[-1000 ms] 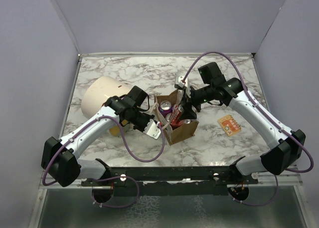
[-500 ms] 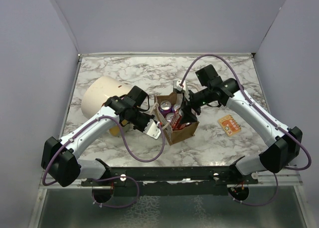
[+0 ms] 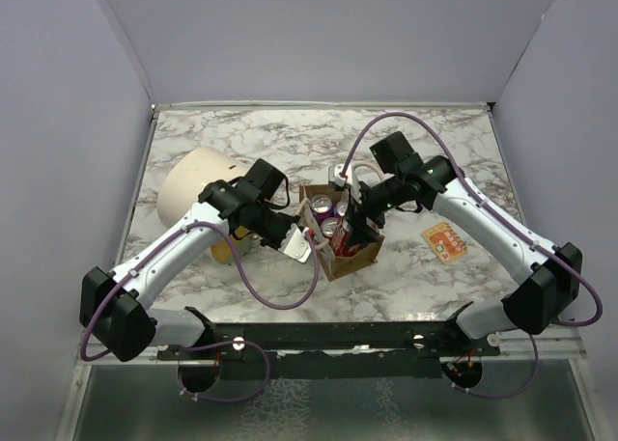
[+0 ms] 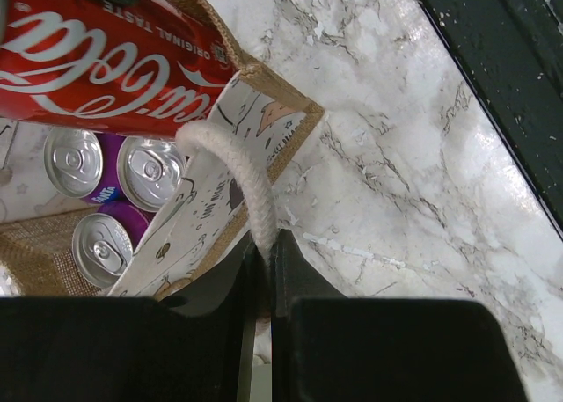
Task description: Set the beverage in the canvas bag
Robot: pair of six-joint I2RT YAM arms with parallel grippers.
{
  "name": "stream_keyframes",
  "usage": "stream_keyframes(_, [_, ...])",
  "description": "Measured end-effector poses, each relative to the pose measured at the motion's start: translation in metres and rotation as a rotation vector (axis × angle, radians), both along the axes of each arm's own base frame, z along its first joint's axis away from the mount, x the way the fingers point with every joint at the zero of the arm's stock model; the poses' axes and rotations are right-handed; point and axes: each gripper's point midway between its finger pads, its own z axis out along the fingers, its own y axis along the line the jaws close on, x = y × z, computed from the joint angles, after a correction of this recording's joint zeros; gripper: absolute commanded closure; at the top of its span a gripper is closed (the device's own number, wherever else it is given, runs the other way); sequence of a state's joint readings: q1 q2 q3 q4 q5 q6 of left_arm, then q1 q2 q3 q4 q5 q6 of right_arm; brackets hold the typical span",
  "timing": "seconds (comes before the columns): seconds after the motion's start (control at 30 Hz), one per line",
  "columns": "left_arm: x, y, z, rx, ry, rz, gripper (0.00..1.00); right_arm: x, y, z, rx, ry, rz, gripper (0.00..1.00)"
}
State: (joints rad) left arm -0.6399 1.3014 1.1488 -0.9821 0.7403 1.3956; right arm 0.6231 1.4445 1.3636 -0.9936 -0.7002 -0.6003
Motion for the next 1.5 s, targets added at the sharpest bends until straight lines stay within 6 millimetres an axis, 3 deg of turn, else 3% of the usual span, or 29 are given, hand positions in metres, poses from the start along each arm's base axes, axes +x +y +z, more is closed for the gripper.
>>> stream_keyframes(0.43, [0.001, 0.002, 0.009, -0.036, 0.023, 0.027, 1.0, 0.0, -0.001, -0.025, -0.053, -0.006, -0.02, 0.99])
stream_keyframes(0.63, [0.001, 0.003, 0.01, -0.043, 0.027, 0.033, 1.0, -0.002, 0.001, -0.038, -0.068, -0.015, -0.013, 0.93])
stream_keyframes(1.3, [0.001, 0.003, 0.01, -0.049, 0.028, 0.03, 1.0, -0.007, 0.008, -0.068, -0.096, -0.065, 0.017, 0.64])
stream_keyframes(1.5, [0.0, 0.004, 0.007, -0.043, 0.033, 0.027, 1.0, -0.007, 0.01, -0.075, -0.09, -0.072, 0.021, 0.47])
